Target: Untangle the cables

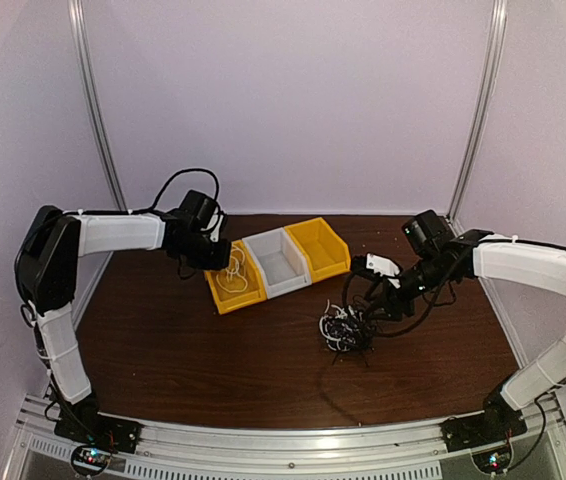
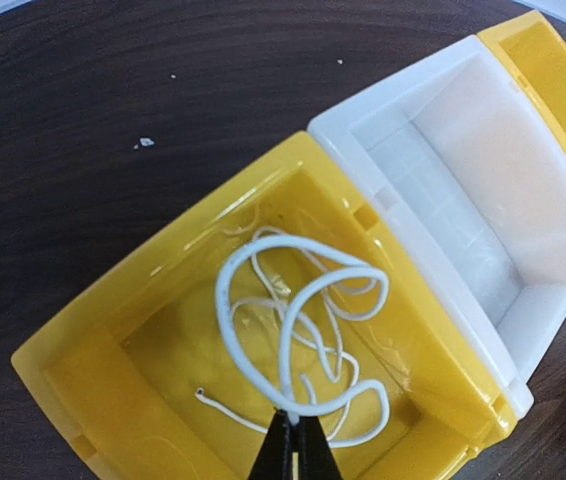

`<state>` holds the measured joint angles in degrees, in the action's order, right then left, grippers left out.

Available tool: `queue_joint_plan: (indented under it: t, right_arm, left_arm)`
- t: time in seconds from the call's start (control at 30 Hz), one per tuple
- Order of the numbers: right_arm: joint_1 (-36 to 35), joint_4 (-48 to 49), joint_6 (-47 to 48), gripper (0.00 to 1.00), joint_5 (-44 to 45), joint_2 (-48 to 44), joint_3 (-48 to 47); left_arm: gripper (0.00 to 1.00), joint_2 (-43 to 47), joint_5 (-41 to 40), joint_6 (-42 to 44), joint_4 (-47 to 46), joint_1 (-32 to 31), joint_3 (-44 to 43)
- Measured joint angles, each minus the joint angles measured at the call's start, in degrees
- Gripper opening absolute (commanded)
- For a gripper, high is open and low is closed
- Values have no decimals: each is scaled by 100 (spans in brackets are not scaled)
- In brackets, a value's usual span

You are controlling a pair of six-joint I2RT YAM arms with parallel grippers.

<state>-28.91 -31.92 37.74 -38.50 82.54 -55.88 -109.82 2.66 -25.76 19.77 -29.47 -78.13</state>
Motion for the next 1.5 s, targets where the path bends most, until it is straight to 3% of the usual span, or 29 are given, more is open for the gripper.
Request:
queue_joint_plan:
  t: [0.5,0.53,0.57,0.67,0.87,1.2,1.43,1.5]
  right_arm:
    - [-136,-205,44,52,302,892,-1130]
    - [-155,-219,44,51,319,951,-1196]
    - [-175,-238,44,51,350,997,-1255]
    - [-256,-334,44,51,444,1126,-1445]
    - [-498,-522,20,51,588,1617,-1921]
    - [-610,-957,-299,45,935,2404,-2393]
    - [-612,-1228,-481,24,1073,2492,-2618]
    - [-612,-1294,-509,23,1071,2581,-2717]
  left_arm:
    - [2,-249,-74,210,555,-122,-466]
    - [8,-247,-70,214,610,-122,-483]
    - [20,-240,-70,221,651,-122,-503]
    - [36,-164,-72,267,817,-122,-507]
    - [49,525,-247,297,1106,-136,-487]
    - [50,1873,-208,291,835,-151,140]
    - [50,1961,-37,251,638,-199,570]
    - [50,1963,4,238,601,-214,629]
